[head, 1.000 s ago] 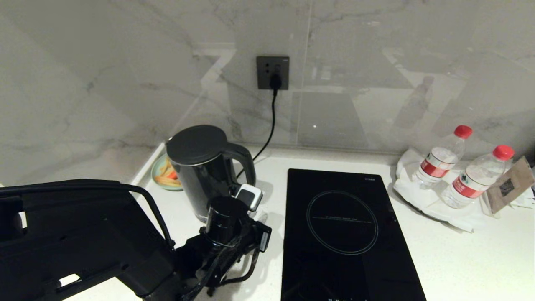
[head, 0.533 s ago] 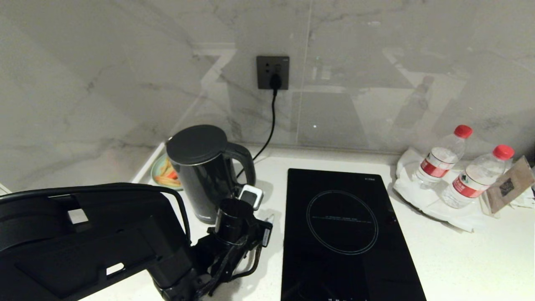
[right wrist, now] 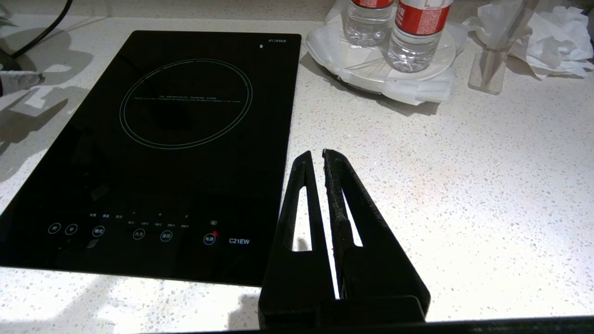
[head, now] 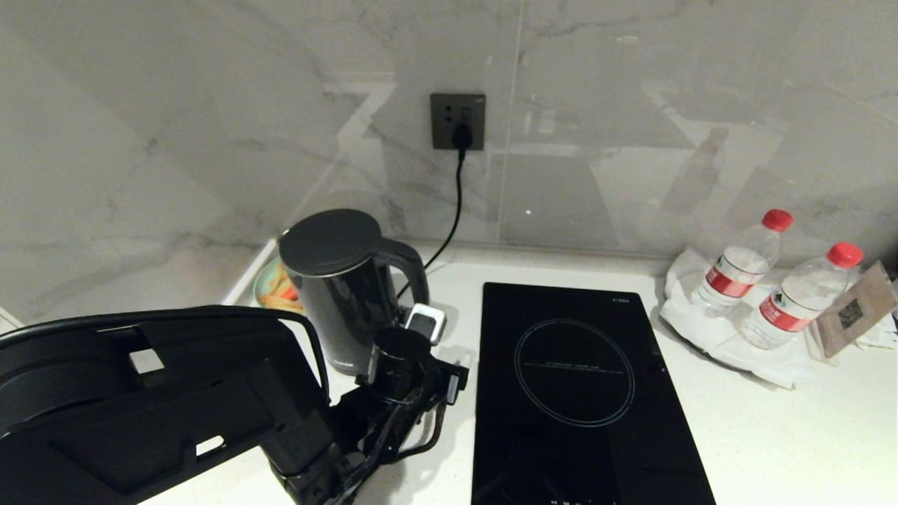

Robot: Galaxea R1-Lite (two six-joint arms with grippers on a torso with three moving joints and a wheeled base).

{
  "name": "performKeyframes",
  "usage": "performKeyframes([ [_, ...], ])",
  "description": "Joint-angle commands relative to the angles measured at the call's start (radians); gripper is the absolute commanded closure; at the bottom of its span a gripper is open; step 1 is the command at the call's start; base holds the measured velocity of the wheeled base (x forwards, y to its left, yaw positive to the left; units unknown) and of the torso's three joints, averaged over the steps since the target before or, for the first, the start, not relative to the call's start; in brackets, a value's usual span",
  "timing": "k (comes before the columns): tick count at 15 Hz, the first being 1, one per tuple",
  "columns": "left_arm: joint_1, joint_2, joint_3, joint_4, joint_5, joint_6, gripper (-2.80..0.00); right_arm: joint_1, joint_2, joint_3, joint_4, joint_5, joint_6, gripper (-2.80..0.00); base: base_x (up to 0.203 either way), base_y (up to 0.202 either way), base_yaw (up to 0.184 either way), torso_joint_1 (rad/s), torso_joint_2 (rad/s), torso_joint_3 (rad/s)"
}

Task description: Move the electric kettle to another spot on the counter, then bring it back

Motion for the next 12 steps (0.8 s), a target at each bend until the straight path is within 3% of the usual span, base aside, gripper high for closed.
performKeyframes([
  [1, 0.000, 0.013, -0.023, -0.007, 0.017, -0.001, -2.80, 0.000, 0.000, 0.000, 0.000, 0.001, 0.000, 0.00, 0.000, 0.000, 0.000, 0.000, 0.00, 0.000],
  [12, 0.014, 0.065, -0.085, -0.007, 0.023, 0.001, -2.80, 0.000, 0.000, 0.000, 0.000, 0.001, 0.000, 0.00, 0.000, 0.000, 0.000, 0.000, 0.00, 0.000],
])
